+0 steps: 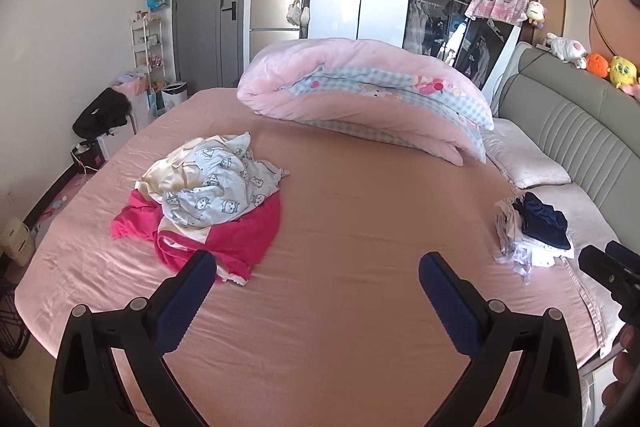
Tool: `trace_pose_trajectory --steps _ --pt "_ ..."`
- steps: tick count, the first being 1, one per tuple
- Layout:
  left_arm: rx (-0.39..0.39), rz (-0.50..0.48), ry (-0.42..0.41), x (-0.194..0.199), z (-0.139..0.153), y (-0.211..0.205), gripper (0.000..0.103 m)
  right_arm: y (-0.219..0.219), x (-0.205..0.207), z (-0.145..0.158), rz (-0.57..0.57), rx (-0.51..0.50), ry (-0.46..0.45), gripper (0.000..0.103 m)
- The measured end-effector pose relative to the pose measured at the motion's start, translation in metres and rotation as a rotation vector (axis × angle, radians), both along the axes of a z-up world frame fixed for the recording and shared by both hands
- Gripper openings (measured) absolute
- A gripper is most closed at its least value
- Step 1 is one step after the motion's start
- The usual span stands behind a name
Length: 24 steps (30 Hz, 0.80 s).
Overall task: Fold clothes
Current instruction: 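Release the shorts with both grippers and pull back from the stack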
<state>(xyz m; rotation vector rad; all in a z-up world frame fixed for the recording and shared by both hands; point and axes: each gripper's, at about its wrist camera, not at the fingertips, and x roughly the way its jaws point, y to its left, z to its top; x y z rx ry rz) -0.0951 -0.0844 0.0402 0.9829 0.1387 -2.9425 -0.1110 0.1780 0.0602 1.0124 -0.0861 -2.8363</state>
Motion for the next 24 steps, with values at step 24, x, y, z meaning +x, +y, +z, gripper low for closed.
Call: trace_pose_trajectory --steps 24 --pt "0.021 0.034 -0.083 0.121 -0.046 0.020 0.103 -0.017 0.123 -0.053 -0.077 0.106 -0.041 0.103"
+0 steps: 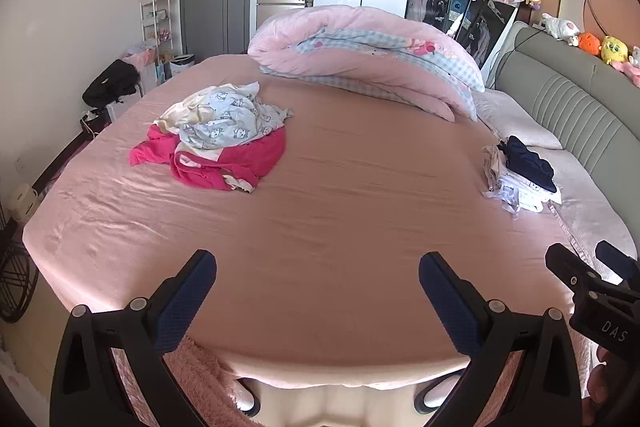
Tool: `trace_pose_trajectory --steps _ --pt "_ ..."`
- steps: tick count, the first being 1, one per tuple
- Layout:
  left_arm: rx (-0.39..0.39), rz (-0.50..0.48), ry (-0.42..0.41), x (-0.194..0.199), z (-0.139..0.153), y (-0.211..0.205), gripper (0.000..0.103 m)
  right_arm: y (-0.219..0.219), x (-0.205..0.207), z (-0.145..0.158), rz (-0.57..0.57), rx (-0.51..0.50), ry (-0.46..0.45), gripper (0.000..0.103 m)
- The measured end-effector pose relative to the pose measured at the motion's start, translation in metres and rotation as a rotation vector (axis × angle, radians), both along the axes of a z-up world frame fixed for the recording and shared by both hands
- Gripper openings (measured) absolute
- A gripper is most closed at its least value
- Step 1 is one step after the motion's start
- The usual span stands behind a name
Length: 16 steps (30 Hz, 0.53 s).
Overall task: Fold clothes
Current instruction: 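Release the shorts with both grippers and pull back from the stack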
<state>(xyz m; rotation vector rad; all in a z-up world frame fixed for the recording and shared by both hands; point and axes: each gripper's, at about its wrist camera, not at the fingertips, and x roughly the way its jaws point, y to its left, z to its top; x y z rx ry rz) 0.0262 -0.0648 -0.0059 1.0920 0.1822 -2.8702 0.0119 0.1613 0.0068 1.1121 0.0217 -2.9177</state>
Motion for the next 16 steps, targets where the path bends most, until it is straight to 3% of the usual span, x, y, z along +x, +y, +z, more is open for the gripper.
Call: trace_pose_trajectory --steps 16 --pt "0.017 -0.005 0.013 0.002 0.003 0.011 0.103 -0.001 -0.001 0.000 -0.009 0.002 -0.017 0.103"
